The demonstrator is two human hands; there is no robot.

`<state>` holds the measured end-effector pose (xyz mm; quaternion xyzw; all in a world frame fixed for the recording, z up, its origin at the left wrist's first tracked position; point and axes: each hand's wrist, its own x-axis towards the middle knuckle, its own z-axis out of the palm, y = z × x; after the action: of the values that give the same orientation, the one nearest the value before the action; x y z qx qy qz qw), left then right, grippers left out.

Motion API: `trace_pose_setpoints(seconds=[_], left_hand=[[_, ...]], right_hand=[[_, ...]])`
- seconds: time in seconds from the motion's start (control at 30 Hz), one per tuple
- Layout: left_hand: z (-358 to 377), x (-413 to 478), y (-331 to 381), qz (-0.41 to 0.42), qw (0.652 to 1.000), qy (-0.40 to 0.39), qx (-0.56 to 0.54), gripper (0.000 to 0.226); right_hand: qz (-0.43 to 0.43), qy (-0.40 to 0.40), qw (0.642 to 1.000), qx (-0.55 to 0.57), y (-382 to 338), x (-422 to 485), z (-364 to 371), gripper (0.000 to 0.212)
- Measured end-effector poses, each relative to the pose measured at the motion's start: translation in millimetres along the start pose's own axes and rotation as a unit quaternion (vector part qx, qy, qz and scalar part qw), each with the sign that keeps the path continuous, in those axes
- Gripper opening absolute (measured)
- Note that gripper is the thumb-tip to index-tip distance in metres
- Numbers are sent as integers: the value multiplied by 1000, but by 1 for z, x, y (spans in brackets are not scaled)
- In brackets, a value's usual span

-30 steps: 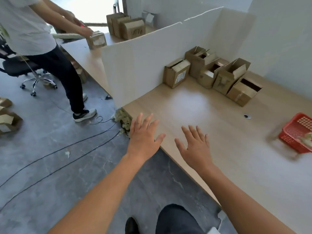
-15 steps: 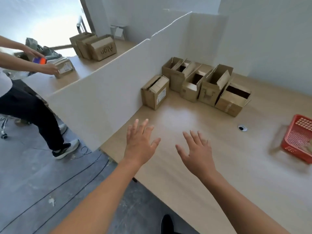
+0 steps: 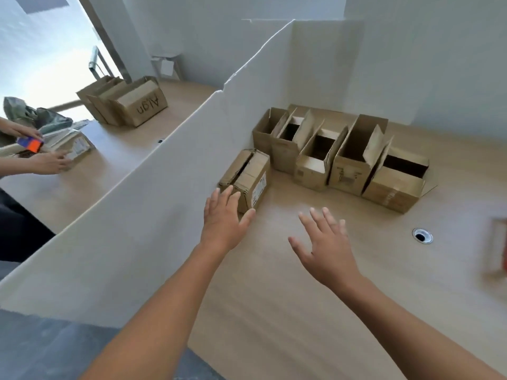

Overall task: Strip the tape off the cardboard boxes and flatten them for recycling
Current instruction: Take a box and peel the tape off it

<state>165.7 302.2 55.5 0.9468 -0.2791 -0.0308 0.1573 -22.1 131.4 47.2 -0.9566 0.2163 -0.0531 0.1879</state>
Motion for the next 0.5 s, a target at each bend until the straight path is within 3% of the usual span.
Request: trace_pose_setpoints(seconds=[0.37,0.5], left_hand=[[64,139,-47,13,996,-83,2,81],[79,142,-53,57,996,-55,34,72]], right_hand=[[72,-21,997,32,-28,136,63,72],[112,-28,989,89,-27,160,89,65]])
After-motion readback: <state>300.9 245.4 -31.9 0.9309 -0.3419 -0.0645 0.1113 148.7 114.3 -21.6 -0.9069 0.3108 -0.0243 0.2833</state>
